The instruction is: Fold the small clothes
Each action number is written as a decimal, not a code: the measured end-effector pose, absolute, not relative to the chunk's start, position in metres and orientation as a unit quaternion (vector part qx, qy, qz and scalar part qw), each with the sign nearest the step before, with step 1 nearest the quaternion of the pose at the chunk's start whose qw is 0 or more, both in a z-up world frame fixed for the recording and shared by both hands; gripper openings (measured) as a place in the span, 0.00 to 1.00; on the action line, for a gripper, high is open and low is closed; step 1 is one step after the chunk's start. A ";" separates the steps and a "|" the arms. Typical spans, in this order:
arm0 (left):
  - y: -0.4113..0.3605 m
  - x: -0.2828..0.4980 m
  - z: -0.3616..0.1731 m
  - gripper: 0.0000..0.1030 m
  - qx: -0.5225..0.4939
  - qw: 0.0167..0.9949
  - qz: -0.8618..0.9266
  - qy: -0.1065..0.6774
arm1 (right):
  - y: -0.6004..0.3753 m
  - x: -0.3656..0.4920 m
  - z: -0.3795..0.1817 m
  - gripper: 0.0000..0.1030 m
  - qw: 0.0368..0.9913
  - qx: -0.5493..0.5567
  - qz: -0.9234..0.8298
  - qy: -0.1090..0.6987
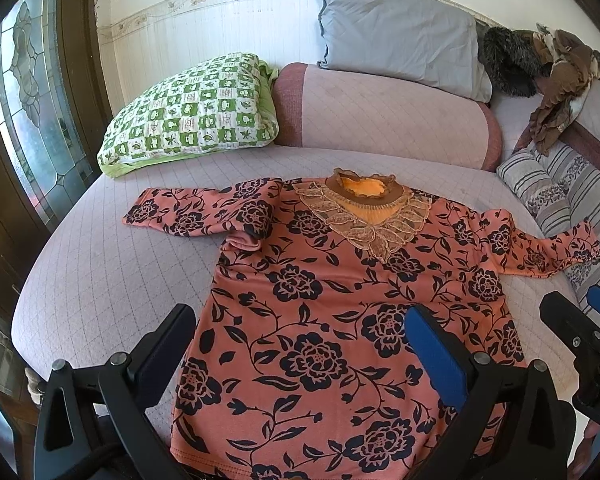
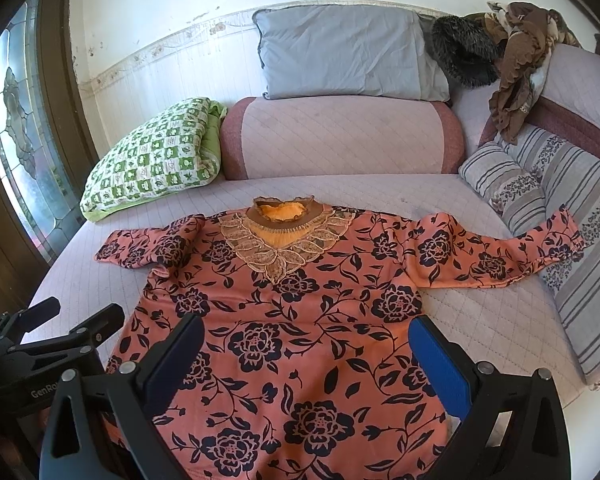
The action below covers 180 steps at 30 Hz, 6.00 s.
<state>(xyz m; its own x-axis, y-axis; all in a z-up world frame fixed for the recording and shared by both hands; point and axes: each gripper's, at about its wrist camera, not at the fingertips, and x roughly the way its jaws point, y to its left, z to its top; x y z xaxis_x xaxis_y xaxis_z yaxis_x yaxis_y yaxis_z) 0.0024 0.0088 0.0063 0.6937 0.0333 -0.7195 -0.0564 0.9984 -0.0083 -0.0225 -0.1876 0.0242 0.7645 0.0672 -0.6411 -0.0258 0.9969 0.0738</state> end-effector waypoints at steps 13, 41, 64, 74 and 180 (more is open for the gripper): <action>0.010 0.003 0.004 1.00 -0.015 0.920 0.024 0.391 | -0.186 -0.021 0.023 1.00 0.937 0.027 0.024 0.346; 0.023 0.047 -0.091 1.00 -0.001 0.877 0.027 0.479 | -0.472 0.059 -0.084 1.00 0.849 0.346 -0.129 0.378; 0.028 0.101 -0.164 1.00 0.001 0.883 0.002 0.469 | -0.640 0.166 -0.115 0.11 0.779 0.436 -0.327 0.310; 0.036 0.096 -0.156 1.00 -0.010 0.881 -0.020 0.472 | -0.399 0.225 0.032 0.06 0.937 0.219 -0.050 0.269; 0.113 0.215 0.029 0.06 -0.079 0.977 -0.059 0.187 | -0.355 0.140 -0.103 0.81 0.871 0.251 0.085 0.414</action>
